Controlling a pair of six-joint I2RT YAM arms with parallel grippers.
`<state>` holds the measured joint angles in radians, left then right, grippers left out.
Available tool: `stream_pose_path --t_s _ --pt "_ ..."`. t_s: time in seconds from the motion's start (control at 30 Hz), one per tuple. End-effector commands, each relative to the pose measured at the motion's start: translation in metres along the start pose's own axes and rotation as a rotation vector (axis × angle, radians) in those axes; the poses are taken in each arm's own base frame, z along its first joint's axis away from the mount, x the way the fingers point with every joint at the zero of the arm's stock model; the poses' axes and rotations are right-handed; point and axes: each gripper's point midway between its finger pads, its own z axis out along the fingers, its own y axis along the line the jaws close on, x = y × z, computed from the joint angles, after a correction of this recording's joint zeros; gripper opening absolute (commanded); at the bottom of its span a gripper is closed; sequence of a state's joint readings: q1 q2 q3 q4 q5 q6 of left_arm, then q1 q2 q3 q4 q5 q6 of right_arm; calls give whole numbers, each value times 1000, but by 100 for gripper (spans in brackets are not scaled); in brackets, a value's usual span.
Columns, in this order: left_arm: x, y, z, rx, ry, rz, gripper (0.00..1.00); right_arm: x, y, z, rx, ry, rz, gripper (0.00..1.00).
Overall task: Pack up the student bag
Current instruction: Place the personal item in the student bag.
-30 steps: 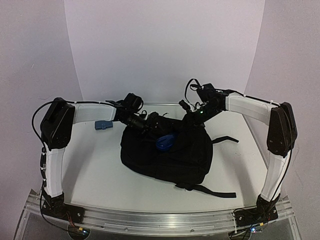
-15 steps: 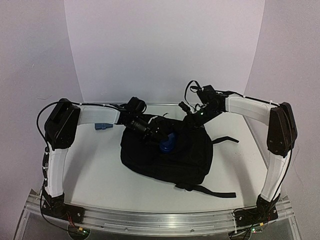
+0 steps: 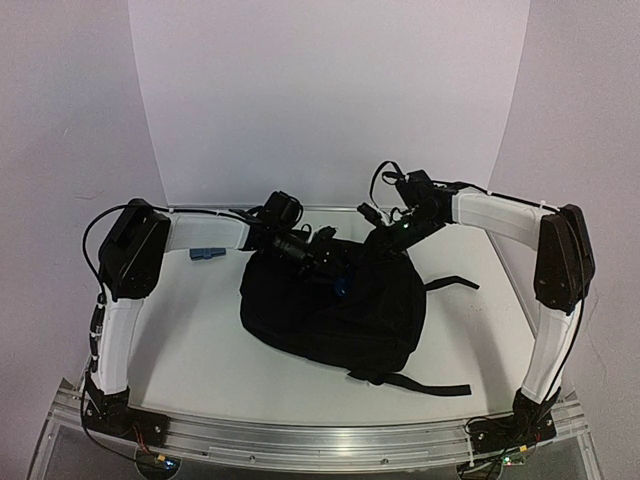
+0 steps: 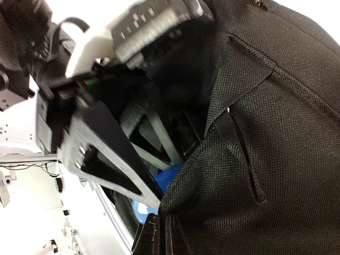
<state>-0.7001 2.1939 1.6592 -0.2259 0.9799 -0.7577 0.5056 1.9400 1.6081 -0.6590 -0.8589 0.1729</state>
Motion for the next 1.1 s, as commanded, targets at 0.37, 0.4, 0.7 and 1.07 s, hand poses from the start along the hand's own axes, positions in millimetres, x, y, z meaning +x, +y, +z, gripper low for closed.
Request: stream_pose_path --t_s 0.37,0.4,0.7,1.07 --pt "3 -1 -18 -164 -97 50 60 -1 19 -11 -66 -1 -23 0" --pt "1 -1 -24 -167 -119 47 61 0 19 -12 -64 -1 -24 0" --pt "-9 6 -30 -211 -157 39 62 3 21 -15 -66 -2 -30 0" --pt "-3 16 3 -296 -92 93 19 5 20 -13 -68 3 -17 0"
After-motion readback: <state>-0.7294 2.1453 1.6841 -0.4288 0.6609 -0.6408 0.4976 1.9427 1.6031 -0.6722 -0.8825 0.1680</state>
